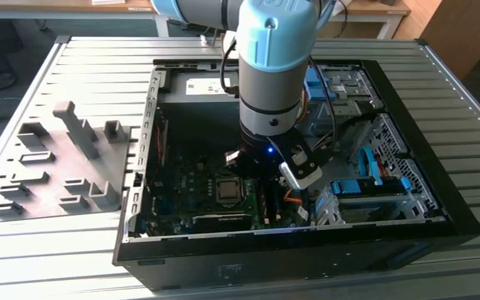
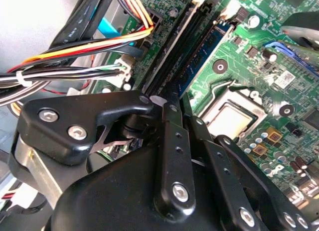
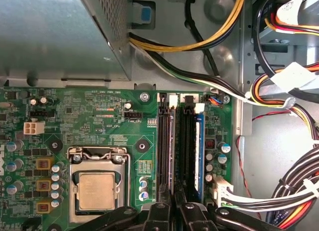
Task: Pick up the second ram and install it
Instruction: 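Insert the second ram into the second slot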
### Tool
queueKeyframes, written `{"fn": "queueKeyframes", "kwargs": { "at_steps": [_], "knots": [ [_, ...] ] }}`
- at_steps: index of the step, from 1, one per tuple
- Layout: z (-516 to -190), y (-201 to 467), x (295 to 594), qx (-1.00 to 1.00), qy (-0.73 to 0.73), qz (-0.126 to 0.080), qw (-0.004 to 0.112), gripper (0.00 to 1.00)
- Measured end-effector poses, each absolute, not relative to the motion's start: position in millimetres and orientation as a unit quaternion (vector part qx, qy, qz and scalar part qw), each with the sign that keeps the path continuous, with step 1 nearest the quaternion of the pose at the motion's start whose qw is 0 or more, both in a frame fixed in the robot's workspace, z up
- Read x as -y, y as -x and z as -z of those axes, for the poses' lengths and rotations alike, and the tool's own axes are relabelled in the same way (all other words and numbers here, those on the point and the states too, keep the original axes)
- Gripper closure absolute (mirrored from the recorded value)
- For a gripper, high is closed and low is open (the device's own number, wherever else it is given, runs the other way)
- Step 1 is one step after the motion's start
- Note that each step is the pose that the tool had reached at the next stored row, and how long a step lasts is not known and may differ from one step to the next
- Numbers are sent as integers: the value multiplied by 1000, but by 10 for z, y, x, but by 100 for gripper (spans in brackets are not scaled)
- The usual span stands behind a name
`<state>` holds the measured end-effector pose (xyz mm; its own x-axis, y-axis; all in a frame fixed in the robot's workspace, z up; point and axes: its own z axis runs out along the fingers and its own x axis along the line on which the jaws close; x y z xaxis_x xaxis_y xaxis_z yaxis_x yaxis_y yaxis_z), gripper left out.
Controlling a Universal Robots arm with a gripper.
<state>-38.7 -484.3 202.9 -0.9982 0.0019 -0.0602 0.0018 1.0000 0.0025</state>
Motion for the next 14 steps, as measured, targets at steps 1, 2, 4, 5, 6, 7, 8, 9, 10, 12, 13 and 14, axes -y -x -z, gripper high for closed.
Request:
{"fn": "queueKeyframes", "kwargs": {
  "at_steps": [1, 2, 4, 5, 6, 7, 8, 9, 10, 12, 13, 14],
  "knots": [
    [-2028, 387, 4843, -1000, -1, -1, 30, 86],
    [-2027, 387, 4842, -1000, -1, -1, 30, 86],
    [-2025, 387, 4842, -1000, -1, -1, 30, 86],
    [-2024, 387, 4842, -1000, -1, -1, 30, 86],
    [-2024, 387, 4842, -1000, -1, -1, 30, 86],
    [-2023, 387, 4842, -1000, -1, -1, 30, 86],
    [-2022, 387, 4842, -1000, -1, -1, 30, 86],
    [-2019, 387, 4841, -1000, -1, -2, 30, 86],
    [-2017, 387, 4840, -1000, -1, -2, 30, 85],
    [-2019, 387, 4841, -1000, -1, -2, 30, 79],
    [-2019, 387, 4842, -1000, -1, -1, 30, 79],
    [-2019, 387, 4842, -1000, -1, -1, 30, 79]
  ]
}}
